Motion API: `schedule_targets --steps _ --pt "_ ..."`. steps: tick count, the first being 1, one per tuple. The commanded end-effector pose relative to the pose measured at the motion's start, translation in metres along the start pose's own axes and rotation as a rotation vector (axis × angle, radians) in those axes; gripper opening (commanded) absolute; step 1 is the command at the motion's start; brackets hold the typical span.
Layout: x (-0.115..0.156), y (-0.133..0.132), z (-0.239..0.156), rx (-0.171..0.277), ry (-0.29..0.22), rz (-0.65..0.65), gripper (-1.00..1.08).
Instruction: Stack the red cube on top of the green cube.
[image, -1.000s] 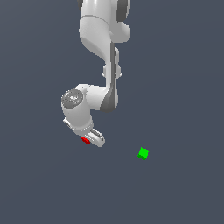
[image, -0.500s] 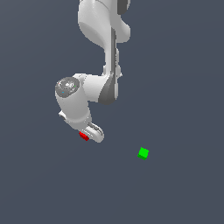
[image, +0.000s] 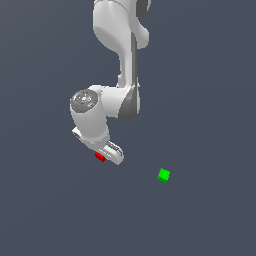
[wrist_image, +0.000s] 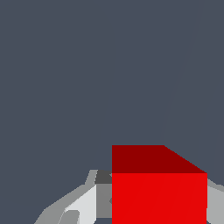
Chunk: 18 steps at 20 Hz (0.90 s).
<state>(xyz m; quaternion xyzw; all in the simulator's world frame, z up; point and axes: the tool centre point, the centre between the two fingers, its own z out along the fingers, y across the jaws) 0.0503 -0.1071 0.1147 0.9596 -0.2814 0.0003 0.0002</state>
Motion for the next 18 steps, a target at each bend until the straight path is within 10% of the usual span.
schedule_targets --steps 1,18 --pt "-0.006 -0.015 0.003 0.001 0.0 -0.002 -1.0" --pt "-0.074 -0.189 0.04 0.001 -0.001 -0.002 -1.0"
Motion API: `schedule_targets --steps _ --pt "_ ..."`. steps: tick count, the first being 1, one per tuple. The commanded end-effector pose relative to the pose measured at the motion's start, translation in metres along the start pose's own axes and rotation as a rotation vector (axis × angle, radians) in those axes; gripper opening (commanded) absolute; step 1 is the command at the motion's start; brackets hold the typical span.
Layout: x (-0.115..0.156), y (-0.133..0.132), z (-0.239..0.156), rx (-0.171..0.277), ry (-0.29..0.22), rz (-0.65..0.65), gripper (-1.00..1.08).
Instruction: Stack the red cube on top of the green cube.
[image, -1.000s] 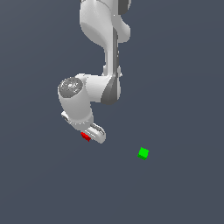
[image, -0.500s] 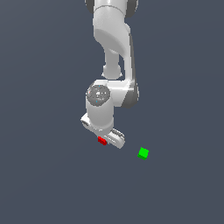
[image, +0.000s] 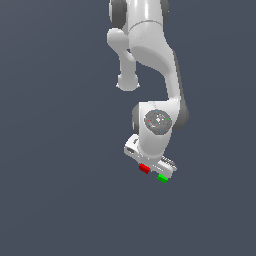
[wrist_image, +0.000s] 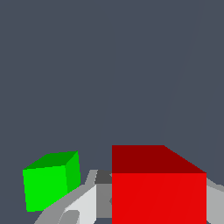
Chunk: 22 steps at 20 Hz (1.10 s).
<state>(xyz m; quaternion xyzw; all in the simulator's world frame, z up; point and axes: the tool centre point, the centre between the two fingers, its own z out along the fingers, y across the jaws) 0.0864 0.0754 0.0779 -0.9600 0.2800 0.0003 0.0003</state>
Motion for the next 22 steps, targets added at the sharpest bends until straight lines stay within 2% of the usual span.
schedule_targets --steps 1,8,17,18,22 --pt "-0.009 -0.025 0.005 0.0 0.001 0.001 -1.0" --pt "-0.022 -0.067 0.013 0.0 0.001 0.001 -1.0" --pt "-0.027 -0.082 0.017 0.0 0.001 0.001 -1.0" --pt "-0.027 -0.082 0.017 0.0 0.001 0.001 1.0" --pt "-0.027 -0.082 0.017 0.0 0.001 0.001 1.0"
